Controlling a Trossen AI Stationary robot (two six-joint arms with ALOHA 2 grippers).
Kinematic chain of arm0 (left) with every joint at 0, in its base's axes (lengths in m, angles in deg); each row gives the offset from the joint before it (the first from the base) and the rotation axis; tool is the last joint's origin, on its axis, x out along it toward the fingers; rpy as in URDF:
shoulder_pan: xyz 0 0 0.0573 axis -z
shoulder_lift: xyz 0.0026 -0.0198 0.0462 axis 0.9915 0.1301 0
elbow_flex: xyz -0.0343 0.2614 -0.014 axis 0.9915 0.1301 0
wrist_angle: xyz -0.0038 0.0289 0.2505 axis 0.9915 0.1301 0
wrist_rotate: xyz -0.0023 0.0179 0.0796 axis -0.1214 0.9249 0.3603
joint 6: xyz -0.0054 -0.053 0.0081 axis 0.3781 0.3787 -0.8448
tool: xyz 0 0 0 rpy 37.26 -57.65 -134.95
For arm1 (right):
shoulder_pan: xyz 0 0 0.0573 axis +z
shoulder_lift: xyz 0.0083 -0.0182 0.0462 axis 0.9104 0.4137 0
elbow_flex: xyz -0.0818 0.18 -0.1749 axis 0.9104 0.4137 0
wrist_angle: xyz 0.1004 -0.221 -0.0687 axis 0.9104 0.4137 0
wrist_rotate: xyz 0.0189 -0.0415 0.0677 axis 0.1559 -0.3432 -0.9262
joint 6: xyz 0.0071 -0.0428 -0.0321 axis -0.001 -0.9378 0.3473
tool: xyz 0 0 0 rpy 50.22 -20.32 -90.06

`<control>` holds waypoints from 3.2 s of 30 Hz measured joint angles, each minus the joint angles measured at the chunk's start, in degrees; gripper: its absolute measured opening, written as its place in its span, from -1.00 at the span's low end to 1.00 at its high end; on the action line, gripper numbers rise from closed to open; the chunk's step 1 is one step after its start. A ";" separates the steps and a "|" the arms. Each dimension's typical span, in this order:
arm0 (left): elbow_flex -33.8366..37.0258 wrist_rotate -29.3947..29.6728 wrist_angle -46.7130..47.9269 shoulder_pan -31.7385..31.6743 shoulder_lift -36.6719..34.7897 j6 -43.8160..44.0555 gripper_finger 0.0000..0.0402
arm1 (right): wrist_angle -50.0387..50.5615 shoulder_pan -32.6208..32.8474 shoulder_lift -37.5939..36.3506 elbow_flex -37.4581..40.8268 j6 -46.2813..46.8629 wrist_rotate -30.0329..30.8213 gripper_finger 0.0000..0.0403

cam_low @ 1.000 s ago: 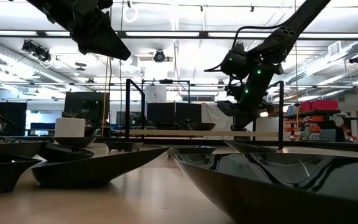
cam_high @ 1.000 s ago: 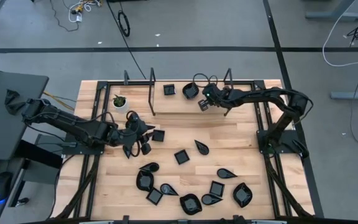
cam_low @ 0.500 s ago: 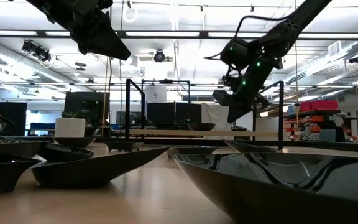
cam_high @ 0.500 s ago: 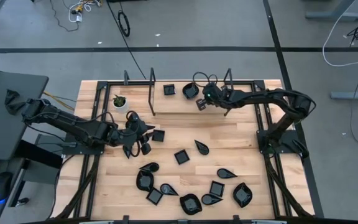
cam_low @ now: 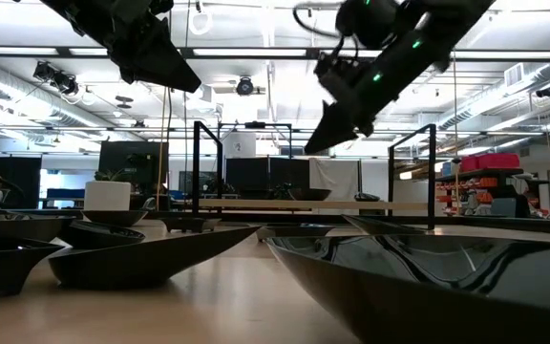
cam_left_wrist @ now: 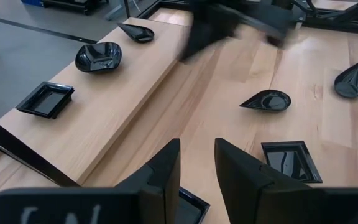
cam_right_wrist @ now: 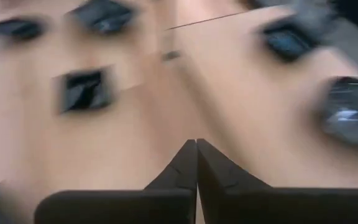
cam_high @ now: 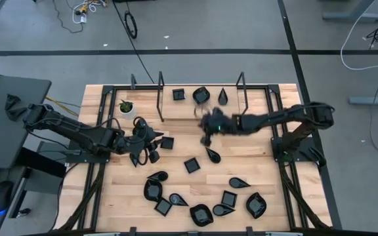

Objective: Pick & Place Mini shaped plates
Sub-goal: Stack the top black teardrop shape bowl on top of the other black teardrop shape bowl on the shelf

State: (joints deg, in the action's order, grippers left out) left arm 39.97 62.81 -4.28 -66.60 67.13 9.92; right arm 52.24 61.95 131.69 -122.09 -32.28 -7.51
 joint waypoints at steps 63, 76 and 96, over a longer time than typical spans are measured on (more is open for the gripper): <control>0.00 -0.90 0.00 0.07 0.00 0.46 -0.47 | 25.27 15.37 -1.38 1.02 19.37 1.16 -0.96; 0.00 -0.92 0.00 0.07 0.00 0.48 -0.48 | 22.71 14.53 -1.38 7.00 35.38 -0.04 -0.47; 0.00 -0.92 0.00 0.07 0.00 0.50 -0.47 | 5.04 13.22 -1.01 14.64 26.27 1.68 -0.92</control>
State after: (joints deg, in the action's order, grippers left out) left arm 39.97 61.89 -4.28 -66.54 67.13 10.43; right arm 57.28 75.17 130.68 -107.45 -6.01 -5.82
